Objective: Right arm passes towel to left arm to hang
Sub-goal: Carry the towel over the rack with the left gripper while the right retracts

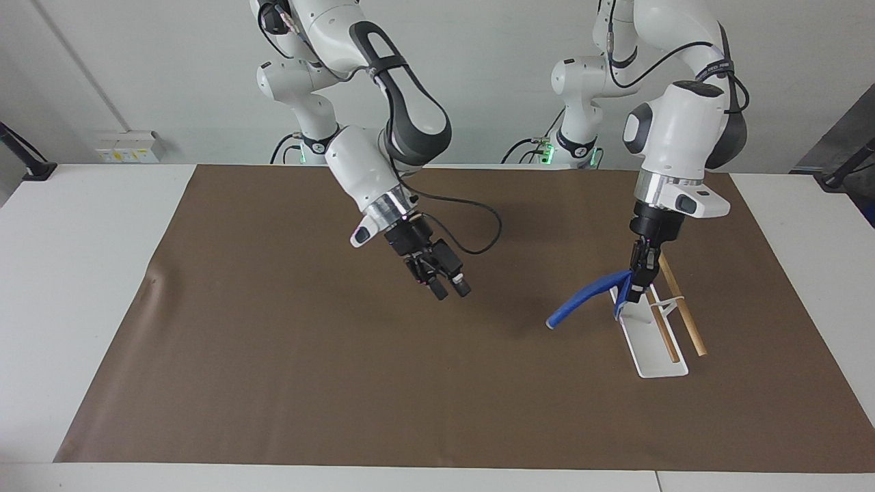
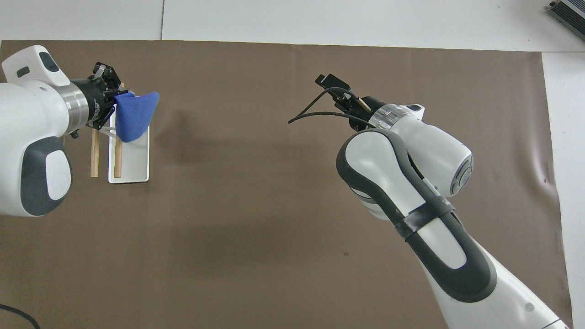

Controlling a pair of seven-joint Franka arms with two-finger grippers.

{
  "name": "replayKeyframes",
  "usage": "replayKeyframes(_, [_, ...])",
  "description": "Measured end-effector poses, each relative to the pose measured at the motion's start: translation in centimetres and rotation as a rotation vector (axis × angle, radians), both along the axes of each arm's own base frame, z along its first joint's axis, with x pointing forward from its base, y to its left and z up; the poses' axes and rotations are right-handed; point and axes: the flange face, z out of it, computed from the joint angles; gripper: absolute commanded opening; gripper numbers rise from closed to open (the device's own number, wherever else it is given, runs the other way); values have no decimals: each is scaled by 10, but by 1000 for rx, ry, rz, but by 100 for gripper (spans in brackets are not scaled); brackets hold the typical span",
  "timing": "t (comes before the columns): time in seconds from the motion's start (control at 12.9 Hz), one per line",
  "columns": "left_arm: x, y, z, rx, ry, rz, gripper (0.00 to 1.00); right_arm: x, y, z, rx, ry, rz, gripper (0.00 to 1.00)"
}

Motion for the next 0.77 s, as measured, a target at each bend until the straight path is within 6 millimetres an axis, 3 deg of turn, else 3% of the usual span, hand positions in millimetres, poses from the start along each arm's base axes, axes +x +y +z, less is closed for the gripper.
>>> replayKeyframes(0.23, [0, 31, -7, 45, 57, 17, 0, 13, -25, 0, -193, -28, 146, 100])
replayKeyframes(0.54, [3, 61, -3, 150, 50, 17, 0, 30, -89, 4, -462, 1, 326, 100])
replayKeyframes(0.77, [5, 74, 8, 248, 58, 3, 0, 33, -125, 6, -612, 76, 424, 100])
